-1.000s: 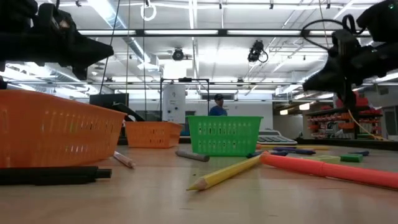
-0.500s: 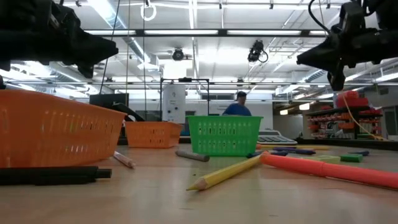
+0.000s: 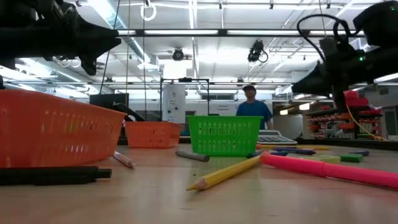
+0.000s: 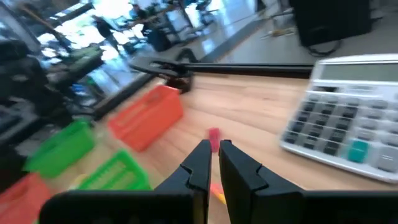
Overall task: Sort crayons/erasers/pens/pencils in bins
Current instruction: Put the yellow pencil into the right green basket
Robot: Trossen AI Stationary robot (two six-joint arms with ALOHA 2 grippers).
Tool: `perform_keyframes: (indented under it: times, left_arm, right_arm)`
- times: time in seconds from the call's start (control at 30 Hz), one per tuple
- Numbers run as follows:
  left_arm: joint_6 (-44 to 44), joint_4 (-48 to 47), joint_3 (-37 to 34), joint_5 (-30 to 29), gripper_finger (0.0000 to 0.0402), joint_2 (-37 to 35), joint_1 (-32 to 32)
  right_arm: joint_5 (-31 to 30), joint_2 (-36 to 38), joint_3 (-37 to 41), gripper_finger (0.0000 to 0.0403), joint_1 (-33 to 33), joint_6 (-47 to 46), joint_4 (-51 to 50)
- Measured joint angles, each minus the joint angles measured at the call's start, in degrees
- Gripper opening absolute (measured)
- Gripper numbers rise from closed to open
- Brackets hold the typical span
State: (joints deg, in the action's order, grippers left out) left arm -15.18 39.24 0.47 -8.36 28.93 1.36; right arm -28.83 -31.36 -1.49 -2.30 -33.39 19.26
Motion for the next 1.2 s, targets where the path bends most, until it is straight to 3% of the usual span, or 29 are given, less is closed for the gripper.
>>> perform_keyframes:
  times: [0.17, 0.33, 0.53, 0.67, 0.87, 1.03, 1.13, 1.2]
  left_arm:
    - [1.64, 3.66, 0.00, -2.85, 0.0098, 0.00, -0.33]
    - [-0.70, 5.03, 0.00, -2.90, 0.0098, 0.00, -2.34]
    - [-0.52, 4.52, 3.30, -4.11, 0.0098, 2.78, -4.69]
    - [1.10, 4.39, 7.48, -4.13, 0.0098, 8.38, -6.59]
    - [4.36, 1.15, 13.01, -4.09, 0.0098, 17.59, -7.56]
    - [4.48, -6.94, 17.42, -4.09, 0.0098, 22.35, -7.29]
    - [4.48, -8.33, 19.00, -4.05, 0.0098, 24.68, -7.42]
    - [4.44, -8.35, 19.48, -4.05, 0.0098, 25.83, -7.44]
  right_arm:
    - [12.21, -0.59, -1.93, 0.0039, 1.74, 1.79, 0.18]
    - [13.70, -0.70, -4.62, 0.0039, 4.47, 4.09, 0.42]
    - [13.16, -1.77, -5.66, 0.0039, 8.07, 5.36, 2.85]
    - [12.82, -3.57, -5.68, 0.0039, 9.34, 5.26, 7.69]
    - [12.42, -9.55, -5.69, 0.0039, 12.65, 4.86, 7.29]
    - [4.34, -13.71, -6.96, 0.0039, 11.21, 10.54, 9.79]
    - [4.44, -16.29, -10.44, 0.0039, 9.35, 8.75, 8.46]
    - [5.47, -18.74, -15.16, 0.0039, 8.46, 9.00, 1.43]
